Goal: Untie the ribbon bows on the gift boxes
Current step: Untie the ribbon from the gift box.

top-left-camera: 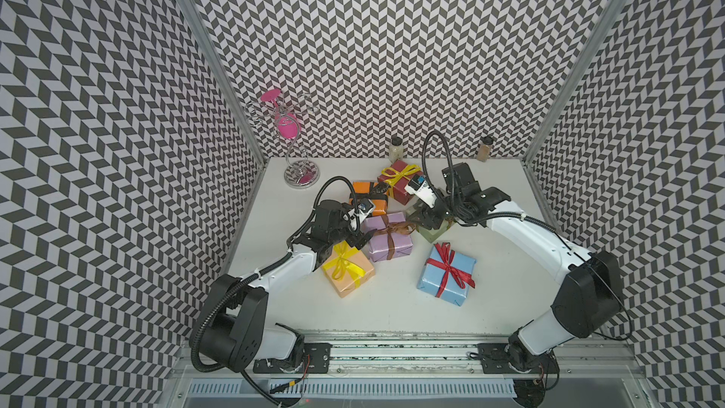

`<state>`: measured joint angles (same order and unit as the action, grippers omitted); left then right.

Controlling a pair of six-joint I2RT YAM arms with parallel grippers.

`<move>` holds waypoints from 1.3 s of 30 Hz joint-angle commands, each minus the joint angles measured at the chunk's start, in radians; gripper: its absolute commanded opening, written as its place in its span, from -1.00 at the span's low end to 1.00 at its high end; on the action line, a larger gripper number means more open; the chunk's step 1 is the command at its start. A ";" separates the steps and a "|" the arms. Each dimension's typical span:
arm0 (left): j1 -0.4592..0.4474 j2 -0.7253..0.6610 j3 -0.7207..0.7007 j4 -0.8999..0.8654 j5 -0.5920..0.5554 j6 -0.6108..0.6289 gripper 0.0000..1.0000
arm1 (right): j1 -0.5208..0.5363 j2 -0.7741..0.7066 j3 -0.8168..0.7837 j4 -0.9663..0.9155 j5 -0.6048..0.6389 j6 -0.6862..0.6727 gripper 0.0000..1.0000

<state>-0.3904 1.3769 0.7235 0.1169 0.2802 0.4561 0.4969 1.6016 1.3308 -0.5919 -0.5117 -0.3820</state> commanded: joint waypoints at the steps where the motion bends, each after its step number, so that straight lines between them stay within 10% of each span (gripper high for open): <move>1: 0.009 0.008 0.016 -0.017 0.031 0.014 0.88 | 0.015 0.040 -0.028 0.081 -0.005 0.070 -0.02; 16: -0.032 0.095 0.054 -0.027 0.036 0.057 0.65 | 0.035 0.101 -0.008 0.055 0.052 0.059 -0.06; 21: -0.047 0.120 0.067 -0.037 0.027 0.067 0.36 | 0.034 0.095 -0.009 0.057 0.061 0.060 -0.05; 26: -0.050 0.140 0.075 -0.042 0.000 0.061 -0.42 | 0.034 0.098 -0.003 0.055 0.062 0.060 -0.03; 39: 0.060 0.074 0.100 -0.065 -0.005 -0.014 -1.00 | 0.026 0.122 0.022 0.067 0.083 0.049 0.01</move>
<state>-0.3893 1.4975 0.7933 0.0708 0.2649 0.4728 0.5259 1.7176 1.3167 -0.5671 -0.4381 -0.3214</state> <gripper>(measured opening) 0.050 0.503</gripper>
